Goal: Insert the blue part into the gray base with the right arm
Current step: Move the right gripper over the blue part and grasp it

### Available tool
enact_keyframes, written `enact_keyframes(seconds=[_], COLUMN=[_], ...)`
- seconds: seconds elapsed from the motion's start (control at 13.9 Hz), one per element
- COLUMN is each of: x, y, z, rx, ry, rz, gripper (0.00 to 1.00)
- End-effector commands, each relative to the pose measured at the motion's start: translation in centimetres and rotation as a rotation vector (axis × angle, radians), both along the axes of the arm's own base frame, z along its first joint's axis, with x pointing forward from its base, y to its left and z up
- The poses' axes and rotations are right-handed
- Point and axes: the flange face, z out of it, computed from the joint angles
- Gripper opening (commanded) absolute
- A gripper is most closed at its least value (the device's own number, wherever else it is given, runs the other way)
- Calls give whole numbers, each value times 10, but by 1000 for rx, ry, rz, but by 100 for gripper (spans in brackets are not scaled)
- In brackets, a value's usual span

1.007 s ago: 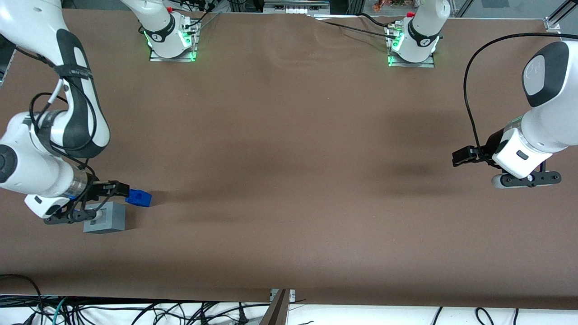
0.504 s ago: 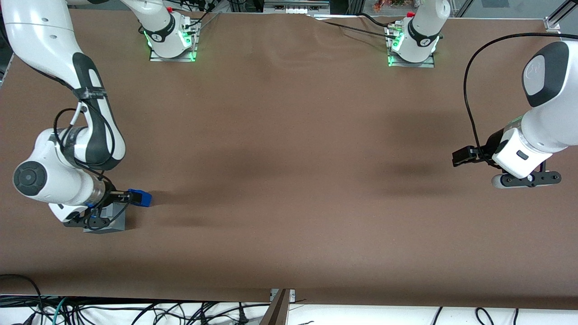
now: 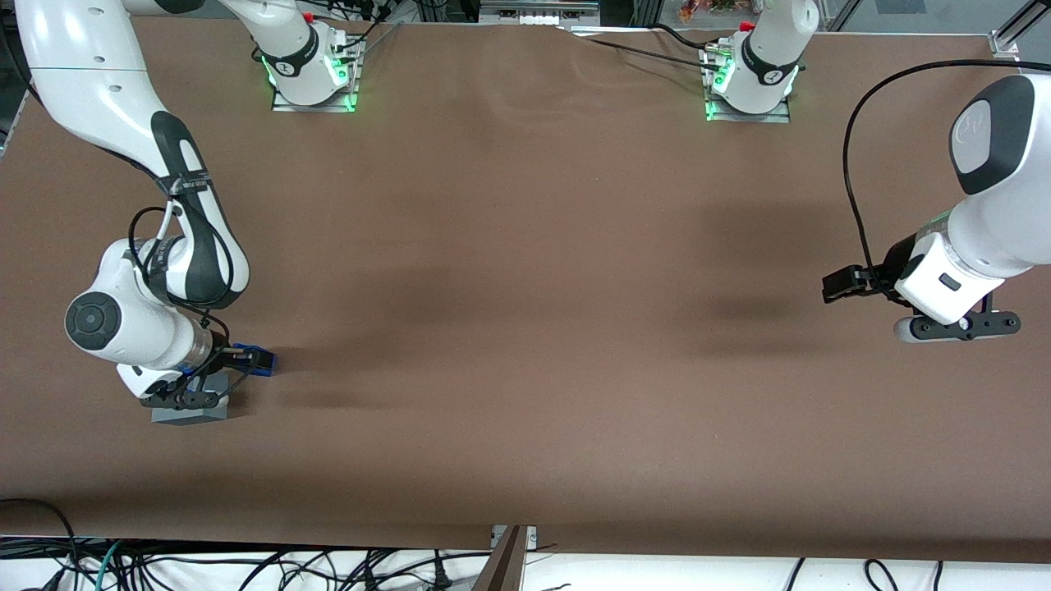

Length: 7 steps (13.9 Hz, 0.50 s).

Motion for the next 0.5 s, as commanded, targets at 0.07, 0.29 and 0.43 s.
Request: enact_keyframes(seconds=[0.07, 0.29, 0.43], x=[-13, -15, -15], y=[-4, -5, -6], z=[0, 0, 2], rx=[7, 6, 5], ry=[18, 26, 28], rz=[-30, -31, -32], gripper=[99, 99, 97])
